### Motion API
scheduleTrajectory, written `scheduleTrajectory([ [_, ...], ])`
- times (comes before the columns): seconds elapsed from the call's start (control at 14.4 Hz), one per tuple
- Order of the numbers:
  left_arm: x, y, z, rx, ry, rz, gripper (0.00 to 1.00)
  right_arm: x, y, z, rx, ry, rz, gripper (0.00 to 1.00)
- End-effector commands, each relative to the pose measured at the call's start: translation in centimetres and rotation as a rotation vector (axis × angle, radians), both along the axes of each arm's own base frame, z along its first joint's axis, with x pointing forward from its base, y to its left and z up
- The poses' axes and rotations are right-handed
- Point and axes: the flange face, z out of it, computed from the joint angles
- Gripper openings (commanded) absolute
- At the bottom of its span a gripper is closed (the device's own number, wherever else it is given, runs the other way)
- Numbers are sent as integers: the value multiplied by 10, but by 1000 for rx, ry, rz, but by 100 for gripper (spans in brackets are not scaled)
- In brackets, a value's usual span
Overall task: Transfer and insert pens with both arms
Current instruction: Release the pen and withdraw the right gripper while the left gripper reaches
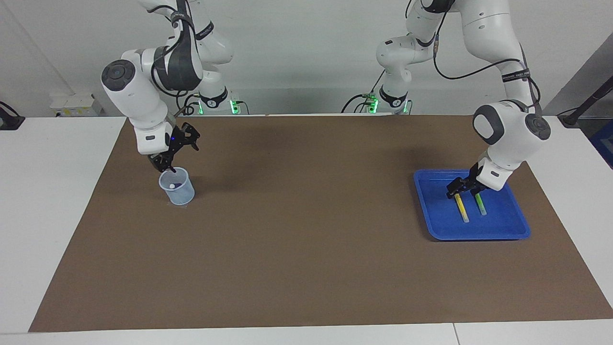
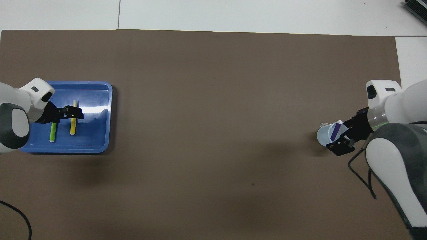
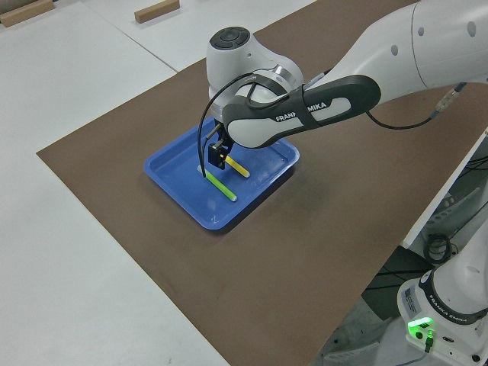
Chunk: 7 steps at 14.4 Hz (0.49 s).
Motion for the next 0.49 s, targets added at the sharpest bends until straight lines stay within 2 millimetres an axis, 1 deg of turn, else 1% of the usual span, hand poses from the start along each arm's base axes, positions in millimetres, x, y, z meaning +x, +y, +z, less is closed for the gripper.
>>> scheduleTrajectory([
  [0.0,10,2,-11,18,-21,-21,100,-2,50,13,31,38,-108,100],
  [0.07,11,0,-13,18,-22,-24,100,-6,62,14,55,64,-168,100],
  [0.14,12,-1,-15,18,-22,-25,100,-8,68,13,71,74,-239,100],
  [0.28,16,-5,-20,22,-41,-30,100,-20,101,5,58,100,-346,100],
  [0.42,17,-6,-29,24,-49,-30,97,-29,122,7,49,111,-407,100],
])
